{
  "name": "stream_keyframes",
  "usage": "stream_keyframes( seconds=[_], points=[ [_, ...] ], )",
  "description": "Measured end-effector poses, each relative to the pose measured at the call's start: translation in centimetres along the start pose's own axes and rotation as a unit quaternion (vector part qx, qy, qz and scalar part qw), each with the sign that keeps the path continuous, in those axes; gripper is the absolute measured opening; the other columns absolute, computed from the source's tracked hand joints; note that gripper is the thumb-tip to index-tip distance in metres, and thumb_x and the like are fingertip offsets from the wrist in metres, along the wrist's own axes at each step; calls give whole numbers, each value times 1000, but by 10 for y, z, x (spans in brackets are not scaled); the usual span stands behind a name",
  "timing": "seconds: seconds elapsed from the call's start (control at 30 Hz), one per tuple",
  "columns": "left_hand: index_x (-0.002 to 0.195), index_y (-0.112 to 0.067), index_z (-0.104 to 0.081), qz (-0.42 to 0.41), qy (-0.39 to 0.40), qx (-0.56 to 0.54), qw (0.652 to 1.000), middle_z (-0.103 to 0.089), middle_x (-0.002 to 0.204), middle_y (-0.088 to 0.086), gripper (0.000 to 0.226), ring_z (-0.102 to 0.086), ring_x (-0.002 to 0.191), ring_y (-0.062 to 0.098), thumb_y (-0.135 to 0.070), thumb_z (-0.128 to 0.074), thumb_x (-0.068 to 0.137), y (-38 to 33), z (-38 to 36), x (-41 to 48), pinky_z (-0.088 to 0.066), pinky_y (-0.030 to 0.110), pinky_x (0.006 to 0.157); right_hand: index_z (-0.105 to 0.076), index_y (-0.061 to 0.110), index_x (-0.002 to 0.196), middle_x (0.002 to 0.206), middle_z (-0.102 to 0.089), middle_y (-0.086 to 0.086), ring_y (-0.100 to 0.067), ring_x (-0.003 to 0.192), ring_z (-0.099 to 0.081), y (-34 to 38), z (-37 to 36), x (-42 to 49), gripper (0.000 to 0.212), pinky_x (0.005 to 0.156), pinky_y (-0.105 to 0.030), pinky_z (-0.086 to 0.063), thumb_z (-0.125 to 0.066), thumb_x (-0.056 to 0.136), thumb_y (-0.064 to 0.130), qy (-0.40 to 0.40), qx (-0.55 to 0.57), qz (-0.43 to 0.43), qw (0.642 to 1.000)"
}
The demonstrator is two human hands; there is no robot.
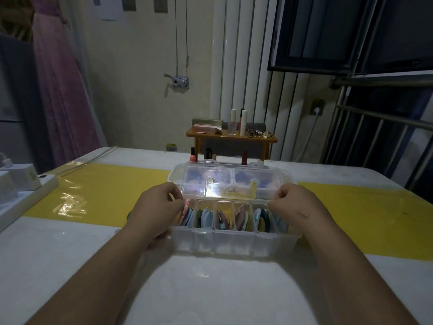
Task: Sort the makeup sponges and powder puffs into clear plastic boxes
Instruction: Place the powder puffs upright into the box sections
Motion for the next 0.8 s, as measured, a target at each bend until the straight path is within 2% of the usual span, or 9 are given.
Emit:
stream_keyframes(
  seconds=[0.1, 0.23, 0.47, 0.63, 0.8],
  points=[
    [76, -25, -62, -3, -1, -2, 1000, -62, 64, 1, 13, -55, 57, 21, -16, -61, 85, 0, 0, 1, -38, 26, 53, -59, 17, 71, 72, -62, -6, -24, 71, -60, 0, -1, -2, 12, 60, -32, -45, -60, 80, 25, 2, -18, 7, 1000],
    [75, -25, -63, -5, -4, 2, 1000, -62, 63, 0, 13, -55, 56, 20, -16, -61, 85, 0, 0, 1, -37, 26, 51, -64, 16, 67, 71, -65, -5, -23, 70, -61, 2, -1, -4, 18, 63, -34, -50, -58, 80, 27, -5, -25, 17, 1000],
    [77, -22, -63, -10, -7, -8, 1000, -61, 66, 2, 14, -55, 58, 21, -11, -61, 85, 0, 2, 0, -36, 27, 52, -59, 20, 68, 71, -62, -3, -21, 70, -59, 6, -2, -9, 16, 56, -29, -41, -59, 82, 28, -21, -41, 42, 998],
    [84, -27, -59, -5, 4, -3, 1000, -64, 72, 3, 7, -60, 65, 22, -21, -63, 86, 3, 5, 2, -46, 33, 57, -61, 23, 75, 74, -62, 4, -15, 70, -58, 14, -10, -12, 11, 65, -34, -52, -57, 85, 24, -49, -11, 111, 993],
    [79, -25, -60, 3, -16, 1, 1000, -64, 68, 0, 9, -61, 53, 18, -20, -61, 87, 8, 11, 6, -46, 33, 56, -63, 28, 77, 77, -62, 9, -12, 72, -59, 20, -19, -14, 11, 67, -35, -56, -56, 87, 28, -16, -35, 170, 985]
  ],
)
Point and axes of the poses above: each hand's wrist, its own x-axis towards the middle knuckle, its own z-axis out of the back of the hand, y = z × x, the point moved 1 cm from there along x, towards the middle knuckle
